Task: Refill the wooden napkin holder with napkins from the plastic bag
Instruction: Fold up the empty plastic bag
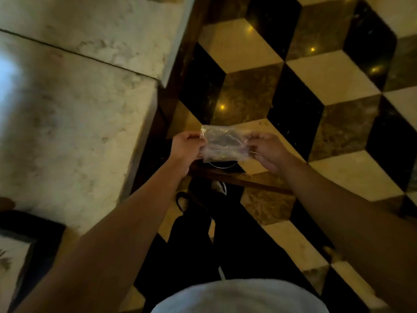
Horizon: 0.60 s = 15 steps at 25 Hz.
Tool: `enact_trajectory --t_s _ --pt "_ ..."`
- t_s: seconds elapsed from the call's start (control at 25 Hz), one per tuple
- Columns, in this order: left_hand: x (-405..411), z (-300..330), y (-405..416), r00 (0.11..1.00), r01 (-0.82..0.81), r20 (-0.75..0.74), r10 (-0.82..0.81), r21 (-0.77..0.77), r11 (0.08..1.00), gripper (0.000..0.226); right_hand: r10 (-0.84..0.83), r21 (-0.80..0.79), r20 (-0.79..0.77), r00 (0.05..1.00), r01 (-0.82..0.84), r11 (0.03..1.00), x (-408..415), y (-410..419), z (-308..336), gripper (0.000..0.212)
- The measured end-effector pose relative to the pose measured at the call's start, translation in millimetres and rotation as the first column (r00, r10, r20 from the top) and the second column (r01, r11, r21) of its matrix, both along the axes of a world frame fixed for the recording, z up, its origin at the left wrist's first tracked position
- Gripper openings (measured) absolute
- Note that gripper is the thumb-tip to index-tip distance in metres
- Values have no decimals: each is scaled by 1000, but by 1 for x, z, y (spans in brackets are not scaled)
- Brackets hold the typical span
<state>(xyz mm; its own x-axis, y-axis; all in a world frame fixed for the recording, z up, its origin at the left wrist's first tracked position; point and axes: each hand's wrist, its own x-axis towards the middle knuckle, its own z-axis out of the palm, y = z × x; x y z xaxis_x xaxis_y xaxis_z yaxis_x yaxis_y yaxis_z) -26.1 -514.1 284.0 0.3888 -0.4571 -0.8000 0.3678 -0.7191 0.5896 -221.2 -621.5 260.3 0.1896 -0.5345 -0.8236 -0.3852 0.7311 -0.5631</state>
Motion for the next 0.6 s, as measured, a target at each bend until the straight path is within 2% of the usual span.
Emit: enact_trajectory --t_s 0.12,0.28,0.44,0.6 --pt "-8 -82 -30 993 112 -59 -105 139 984 14 -9 -13 -152 988 7 1000 -15 -5 -76 9" --pt "-17 -191 -48 962 273 -48 -269 239 932 17 -10 84 -200 980 27 996 -22 -16 -179 14" --pt "-23 -289 -65 949 315 -75 -306 277 908 16 -25 168 -230 973 65 984 -10 -28 -278 14" --pt "-27 -348 -87 938 348 -130 -323 322 881 42 71 182 -255 964 -24 983 3 -34 -353 21"
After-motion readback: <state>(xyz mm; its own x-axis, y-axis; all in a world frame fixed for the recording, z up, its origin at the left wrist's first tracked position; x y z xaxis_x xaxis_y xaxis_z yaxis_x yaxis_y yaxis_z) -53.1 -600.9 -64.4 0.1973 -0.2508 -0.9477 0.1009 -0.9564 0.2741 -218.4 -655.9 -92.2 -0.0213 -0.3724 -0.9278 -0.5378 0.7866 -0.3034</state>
